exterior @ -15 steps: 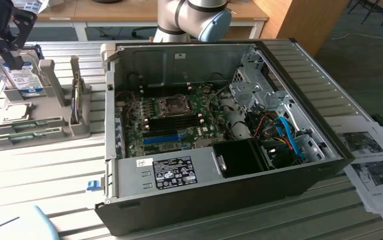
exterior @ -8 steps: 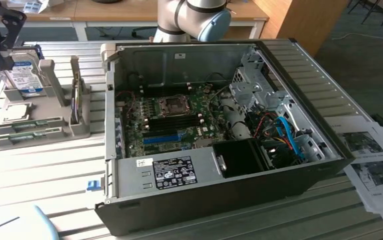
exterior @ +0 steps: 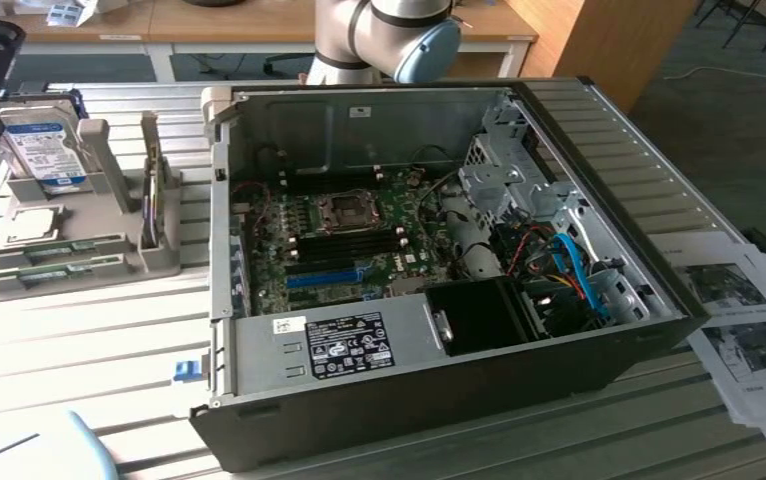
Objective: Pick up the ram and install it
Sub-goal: 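Reach for the ram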
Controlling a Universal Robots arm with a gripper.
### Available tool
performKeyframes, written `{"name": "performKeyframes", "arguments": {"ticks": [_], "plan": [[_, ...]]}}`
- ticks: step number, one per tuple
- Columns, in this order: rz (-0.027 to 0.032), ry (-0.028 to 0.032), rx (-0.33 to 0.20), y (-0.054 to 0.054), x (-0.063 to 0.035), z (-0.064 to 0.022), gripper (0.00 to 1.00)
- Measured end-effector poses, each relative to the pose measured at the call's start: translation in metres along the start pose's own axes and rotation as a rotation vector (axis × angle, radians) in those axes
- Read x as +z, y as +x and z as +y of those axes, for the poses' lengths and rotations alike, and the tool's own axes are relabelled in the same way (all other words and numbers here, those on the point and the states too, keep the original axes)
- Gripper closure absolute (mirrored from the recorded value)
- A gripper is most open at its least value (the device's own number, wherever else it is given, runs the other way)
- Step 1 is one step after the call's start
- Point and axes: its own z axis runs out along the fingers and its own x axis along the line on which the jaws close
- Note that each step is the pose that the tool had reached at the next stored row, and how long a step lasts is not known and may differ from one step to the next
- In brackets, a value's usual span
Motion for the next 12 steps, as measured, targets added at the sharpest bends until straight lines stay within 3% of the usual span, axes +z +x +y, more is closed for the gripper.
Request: {"name": "performKeyframes", "arguments": {"ticks": [6,12], "plan": [[0.001,0.0,0.0,0.0115,0.0002,-0.0009,0.91],[0.0012,0.0001,0.0,0.0117,0.0001,-0.0009,0.91]]}}
